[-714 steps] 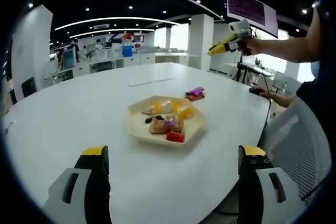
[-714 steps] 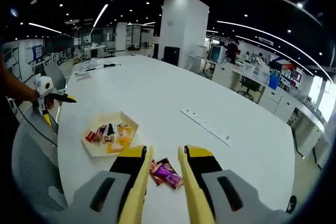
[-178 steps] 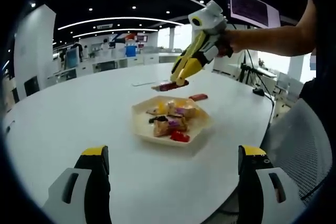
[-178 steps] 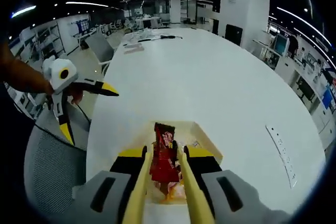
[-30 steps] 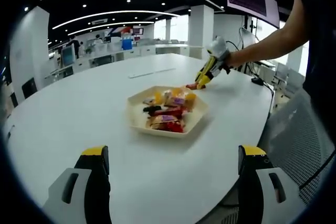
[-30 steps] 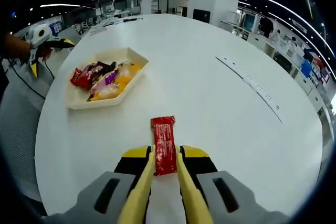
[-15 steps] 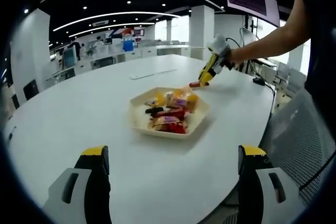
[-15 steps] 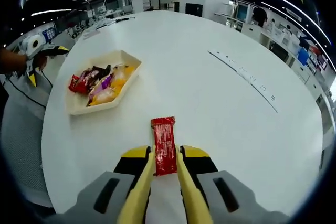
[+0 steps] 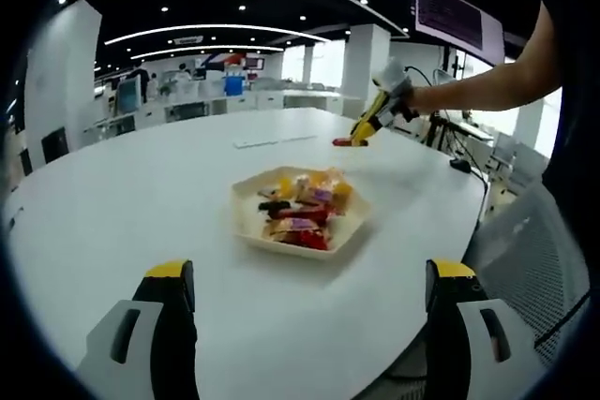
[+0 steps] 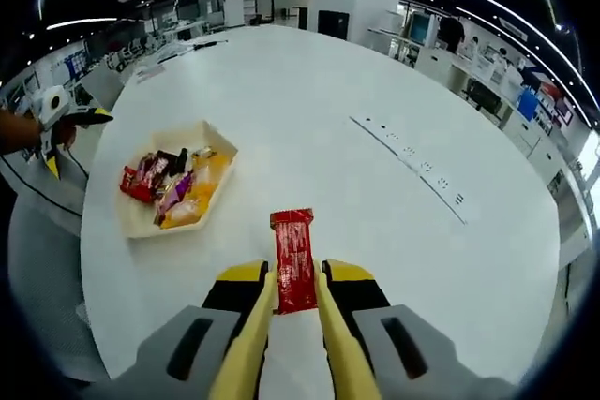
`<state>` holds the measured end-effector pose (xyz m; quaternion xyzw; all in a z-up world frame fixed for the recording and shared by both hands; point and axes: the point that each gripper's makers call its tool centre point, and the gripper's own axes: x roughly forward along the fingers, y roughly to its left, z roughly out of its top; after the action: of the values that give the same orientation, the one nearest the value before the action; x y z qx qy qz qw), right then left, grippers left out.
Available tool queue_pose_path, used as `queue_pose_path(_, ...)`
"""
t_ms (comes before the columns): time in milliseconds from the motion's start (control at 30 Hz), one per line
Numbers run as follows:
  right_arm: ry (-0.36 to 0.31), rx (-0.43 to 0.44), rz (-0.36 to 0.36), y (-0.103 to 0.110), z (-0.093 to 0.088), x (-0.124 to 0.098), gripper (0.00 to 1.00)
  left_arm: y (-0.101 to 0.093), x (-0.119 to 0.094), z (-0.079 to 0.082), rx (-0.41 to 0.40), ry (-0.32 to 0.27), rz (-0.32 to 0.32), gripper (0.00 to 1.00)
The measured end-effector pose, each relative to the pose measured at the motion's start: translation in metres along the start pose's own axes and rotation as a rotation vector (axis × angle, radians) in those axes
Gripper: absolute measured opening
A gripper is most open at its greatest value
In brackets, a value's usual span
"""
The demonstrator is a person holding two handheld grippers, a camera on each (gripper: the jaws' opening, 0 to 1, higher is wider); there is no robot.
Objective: Place the target food into the container with the food tongs after gripping and lifting it, then release it inside without dropping or visibly crushing the food.
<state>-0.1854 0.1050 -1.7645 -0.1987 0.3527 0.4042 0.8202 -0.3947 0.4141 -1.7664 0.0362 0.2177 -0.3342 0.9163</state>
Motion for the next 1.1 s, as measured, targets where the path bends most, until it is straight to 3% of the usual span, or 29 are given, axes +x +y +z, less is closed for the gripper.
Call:
queue_pose_path(167,-0.008,0.014,-0.012,-0.002,0.009,-0.009,0.22,-0.003,-0.001,0.006,0.03,-0.03,-0.008,0.99)
queue_pose_path(600,-0.029,-0.001,-0.029,-0.007,0.036,-0.03,0.22,-0.002,-0.001,0.003,0.042,-0.005,-0.004,0.99)
queue_pose_path(1100,-0.049,-0.021,-0.021,0.016,0.058,-0.027,0.22,-0.003,-0.001,0.004,0.036,-0.012,-0.007,0.99)
